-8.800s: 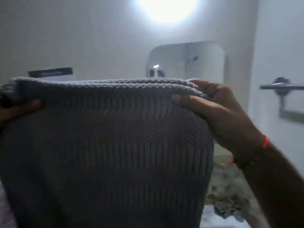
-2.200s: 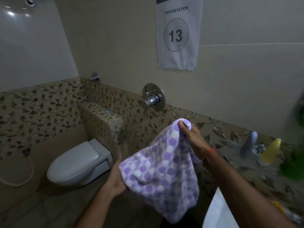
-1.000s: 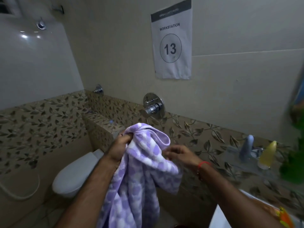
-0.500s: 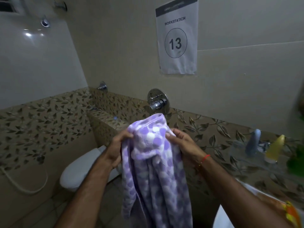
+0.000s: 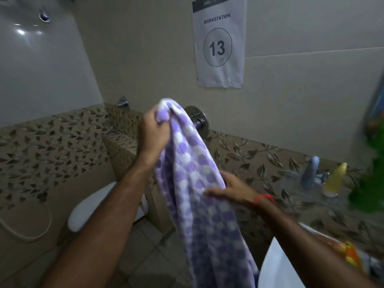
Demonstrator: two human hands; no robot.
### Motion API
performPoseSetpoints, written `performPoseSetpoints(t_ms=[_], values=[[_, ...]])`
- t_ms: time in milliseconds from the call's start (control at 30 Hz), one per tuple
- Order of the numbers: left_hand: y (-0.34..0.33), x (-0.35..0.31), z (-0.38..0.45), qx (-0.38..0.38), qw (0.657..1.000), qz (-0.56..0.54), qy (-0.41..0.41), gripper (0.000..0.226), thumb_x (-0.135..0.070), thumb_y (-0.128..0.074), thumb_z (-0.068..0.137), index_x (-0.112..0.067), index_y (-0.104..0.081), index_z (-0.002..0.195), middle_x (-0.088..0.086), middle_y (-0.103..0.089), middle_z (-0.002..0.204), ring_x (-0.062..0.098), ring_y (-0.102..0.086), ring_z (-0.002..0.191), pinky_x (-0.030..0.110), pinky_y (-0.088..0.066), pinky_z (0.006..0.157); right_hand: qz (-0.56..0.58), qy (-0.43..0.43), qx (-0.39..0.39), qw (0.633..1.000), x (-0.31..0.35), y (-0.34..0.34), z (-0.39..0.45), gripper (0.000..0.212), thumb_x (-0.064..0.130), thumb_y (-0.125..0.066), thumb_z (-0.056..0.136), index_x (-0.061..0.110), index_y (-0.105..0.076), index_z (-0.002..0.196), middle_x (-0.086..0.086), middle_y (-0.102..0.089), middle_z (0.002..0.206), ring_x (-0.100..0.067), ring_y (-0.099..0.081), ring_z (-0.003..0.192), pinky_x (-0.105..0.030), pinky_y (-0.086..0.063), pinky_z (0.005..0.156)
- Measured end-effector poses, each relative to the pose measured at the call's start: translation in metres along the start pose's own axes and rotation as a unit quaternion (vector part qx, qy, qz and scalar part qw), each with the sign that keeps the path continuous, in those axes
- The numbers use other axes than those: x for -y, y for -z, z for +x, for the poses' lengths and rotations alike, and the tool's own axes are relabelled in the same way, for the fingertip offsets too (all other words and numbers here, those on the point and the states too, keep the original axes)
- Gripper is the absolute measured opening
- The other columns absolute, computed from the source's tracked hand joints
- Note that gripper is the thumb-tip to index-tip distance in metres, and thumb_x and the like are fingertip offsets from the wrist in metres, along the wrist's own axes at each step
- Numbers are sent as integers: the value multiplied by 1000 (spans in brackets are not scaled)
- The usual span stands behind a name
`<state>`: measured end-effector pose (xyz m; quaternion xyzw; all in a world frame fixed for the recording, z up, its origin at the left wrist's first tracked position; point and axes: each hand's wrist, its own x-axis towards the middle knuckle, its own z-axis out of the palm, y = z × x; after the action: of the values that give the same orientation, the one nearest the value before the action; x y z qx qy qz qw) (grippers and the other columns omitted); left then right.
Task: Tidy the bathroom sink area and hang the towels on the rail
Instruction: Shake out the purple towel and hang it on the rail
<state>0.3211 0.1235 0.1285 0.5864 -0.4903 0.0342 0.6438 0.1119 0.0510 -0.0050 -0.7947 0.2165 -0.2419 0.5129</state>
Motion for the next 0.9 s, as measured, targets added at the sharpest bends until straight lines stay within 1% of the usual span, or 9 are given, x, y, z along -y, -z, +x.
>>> performPoseSetpoints(t_ms=[133, 200, 267, 367, 533, 633, 700, 833, 900], values=[[18, -17, 45, -114, 993, -28, 30, 21, -41, -58, 85, -22, -67, 82, -14, -69, 76, -3, -64, 70, 29, -56, 74, -190, -132, 81, 969, -78, -6, -32, 32, 27, -68, 93, 7, -68, 118, -8, -72, 115, -21, -68, 104, -26, -53, 88], [21, -17, 56, -124, 992, -10, 19, 29, -43, -59, 85, -17, -67, 94, -7, -72, 89, 8, -68, 82, 28, -55, 80, -162, -175, 6, 971, -102, -8, -39, 28, 22, -60, 98, -1, -69, 111, -17, -71, 107, -23, -65, 95, -39, -52, 89], [21, -8, 57, -113, 992, 50, -1, 35, -43, -58, 87, -12, -64, 101, -2, -70, 94, 16, -64, 84, 29, -51, 77, -48, -167, -131, 976, -104, -2, -40, 20, 11, -53, 101, 4, -72, 102, -10, -71, 97, -18, -61, 93, -38, -52, 86], [22, 21, 46, -50, 979, 196, -7, 24, -40, -53, 90, -20, -62, 100, -2, -69, 91, 26, -64, 85, 33, -49, 72, 26, -142, -266, 953, -78, 29, -23, 25, 8, -47, 101, 11, -71, 96, -3, -71, 94, -15, -61, 93, -24, -48, 87], [49, 69, 45, 59, 950, 303, -35, 38, -11, -47, 88, -26, -70, 113, 5, -73, 115, 31, -66, 106, 38, -53, 86, -138, -188, -313, 921, -37, 105, 9, 36, 22, -47, 101, -4, -70, 110, -15, -62, 95, -18, -54, 93, -30, -40, 78], [86, 91, 58, 19, 947, 320, 13, 40, -9, -46, 89, -25, -69, 117, 10, -73, 116, 36, -66, 104, 38, -52, 85, -253, -177, -347, 886, -16, 149, 13, 43, 28, -51, 101, -12, -68, 105, -36, -67, 104, -35, -66, 99, -42, -47, 81], [103, 102, 65, -6, 956, 291, 27, 36, -10, -49, 93, -21, -69, 120, 12, -72, 120, 35, -65, 108, 36, -47, 86, -340, -165, -348, 858, 0, 167, 14, 46, 34, -50, 101, -9, -68, 107, -37, -65, 111, -47, -64, 105, -45, -48, 85], [109, 114, 67, -12, 963, 266, 39, 33, -12, -49, 95, -14, -65, 124, 12, -70, 124, 33, -64, 113, 37, -46, 90, -423, -130, -364, 820, 35, 183, 18, 48, 48, -49, 98, 2, -66, 99, -33, -67, 105, -47, -65, 100, -45, -49, 78], [107, 122, 64, -38, 955, 290, 44, 28, -19, -51, 98, -12, -58, 124, 16, -67, 123, 37, -63, 109, 38, -42, 83, -403, -120, -364, 831, 48, 188, 24, 46, 42, -51, 99, -1, -67, 96, -35, -67, 104, -47, -65, 100, -43, -47, 76]])
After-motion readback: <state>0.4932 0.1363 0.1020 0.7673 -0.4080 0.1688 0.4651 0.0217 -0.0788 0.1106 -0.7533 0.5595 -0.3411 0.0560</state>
